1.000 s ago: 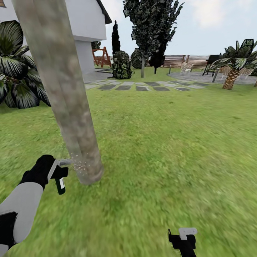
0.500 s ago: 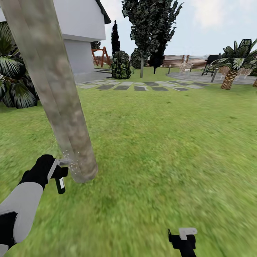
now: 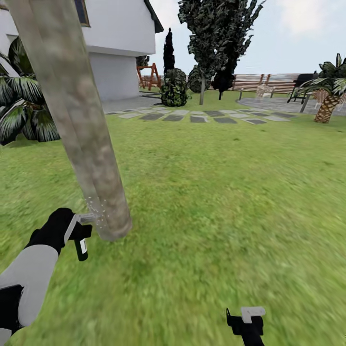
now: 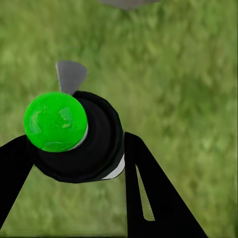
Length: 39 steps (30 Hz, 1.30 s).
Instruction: In the garden, pick up the pesticide atomizer on the floor and spray pesticide onto both trees until each tree trunk is fully covered.
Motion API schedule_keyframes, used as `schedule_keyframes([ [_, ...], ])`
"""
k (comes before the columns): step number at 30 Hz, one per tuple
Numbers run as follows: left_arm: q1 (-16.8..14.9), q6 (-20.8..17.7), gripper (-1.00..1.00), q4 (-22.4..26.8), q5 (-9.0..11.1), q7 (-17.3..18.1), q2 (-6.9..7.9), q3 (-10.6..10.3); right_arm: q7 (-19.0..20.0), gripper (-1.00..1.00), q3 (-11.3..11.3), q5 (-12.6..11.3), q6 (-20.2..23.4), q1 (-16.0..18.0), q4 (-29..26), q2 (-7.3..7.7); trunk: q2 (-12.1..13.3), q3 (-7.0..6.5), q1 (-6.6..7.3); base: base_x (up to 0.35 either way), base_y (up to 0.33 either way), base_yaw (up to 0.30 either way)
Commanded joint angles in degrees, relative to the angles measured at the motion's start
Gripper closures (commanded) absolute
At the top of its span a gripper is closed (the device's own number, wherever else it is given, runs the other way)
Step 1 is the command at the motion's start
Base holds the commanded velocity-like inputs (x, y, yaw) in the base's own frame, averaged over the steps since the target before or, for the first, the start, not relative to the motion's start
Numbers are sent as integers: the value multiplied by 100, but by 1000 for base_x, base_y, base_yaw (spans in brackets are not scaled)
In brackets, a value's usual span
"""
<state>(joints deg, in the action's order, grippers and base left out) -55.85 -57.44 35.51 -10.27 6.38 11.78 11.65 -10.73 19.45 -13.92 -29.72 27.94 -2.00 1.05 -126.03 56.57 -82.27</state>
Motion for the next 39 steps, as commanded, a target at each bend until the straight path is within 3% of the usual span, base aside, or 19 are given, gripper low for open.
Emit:
schedule_keyframes([
  [1,0,-22,100,3,-65,57,-2,22,-19,-100,50,-41,-7,1,-2,1,-2,5,1,0,-273,59],
  [17,-38,-29,100,7,-71,57,-5,25,-17,-100,50,-41,-7,1,-2,1,-2,5,1,107,-245,3],
  [28,-30,-30,100,0,-80,53,8,22,-17,-100,50,-41,-7,1,-2,1,-2,5,1,188,-226,233],
  [39,-29,-30,100,0,-81,48,5,22,-17,-100,50,-41,-7,1,-2,1,-2,5,1,185,-231,18],
])
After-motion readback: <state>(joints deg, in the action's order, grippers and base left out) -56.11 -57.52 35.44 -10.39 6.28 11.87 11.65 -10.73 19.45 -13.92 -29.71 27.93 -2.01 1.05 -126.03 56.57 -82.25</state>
